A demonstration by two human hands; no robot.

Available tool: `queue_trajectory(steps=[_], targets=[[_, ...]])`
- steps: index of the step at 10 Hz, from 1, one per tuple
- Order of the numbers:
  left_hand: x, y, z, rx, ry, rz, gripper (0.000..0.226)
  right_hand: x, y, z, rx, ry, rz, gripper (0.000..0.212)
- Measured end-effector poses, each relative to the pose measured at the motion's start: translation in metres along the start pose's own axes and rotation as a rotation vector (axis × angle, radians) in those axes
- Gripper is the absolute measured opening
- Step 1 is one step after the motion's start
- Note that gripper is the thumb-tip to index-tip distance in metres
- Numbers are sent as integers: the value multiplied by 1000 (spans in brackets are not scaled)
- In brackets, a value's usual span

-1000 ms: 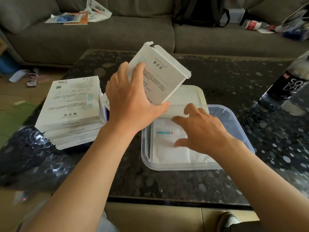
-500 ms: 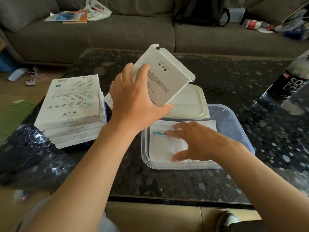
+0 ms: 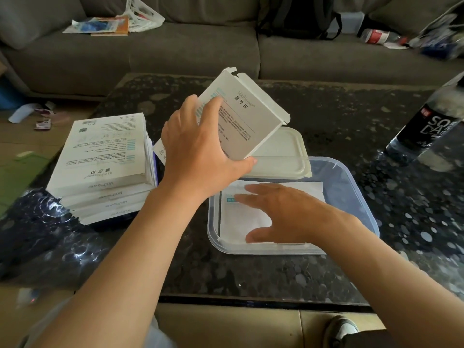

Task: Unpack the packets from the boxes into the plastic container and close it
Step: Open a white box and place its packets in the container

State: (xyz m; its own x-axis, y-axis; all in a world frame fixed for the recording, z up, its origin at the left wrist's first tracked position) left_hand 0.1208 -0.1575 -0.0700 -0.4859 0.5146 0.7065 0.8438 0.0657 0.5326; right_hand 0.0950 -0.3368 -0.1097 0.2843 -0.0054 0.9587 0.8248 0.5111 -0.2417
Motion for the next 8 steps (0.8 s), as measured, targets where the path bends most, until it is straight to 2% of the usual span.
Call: queue_trajectory(steps=[1,4,5,6,7,8], targets=[[0,0,0,-2,4,3,107,-9,9,4,75,-4,45,82],[-2,-1,0,-14,9,6,106,-17,18,5,116,-72,105,80],[-2,-1,0,-35,20,9,104,-14,14,8,109,-28,102,78],[0,-2,1,-76,39,8,103,21,-2,0,-18,184,62,58],[4,1,4,-89,60,-11,102,78,-30,-18,-104,374,-125,16],[5,4,3,-143,86,1,103,111,-56,-33,-135,793,-375,13]])
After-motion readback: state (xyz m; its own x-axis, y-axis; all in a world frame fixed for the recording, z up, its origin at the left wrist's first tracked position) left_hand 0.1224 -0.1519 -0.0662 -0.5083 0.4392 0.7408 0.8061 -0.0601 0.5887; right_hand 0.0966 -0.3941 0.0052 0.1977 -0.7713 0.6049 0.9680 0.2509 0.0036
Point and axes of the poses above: each hand's wrist, its own y-axis towards the middle knuckle, its own x-axis out of the back of the hand, z = x × y, the point moved 1 cm from there along y, towards the middle knuckle, and after that the axes turned 7 degrees about -z, right-handed, at the moved point
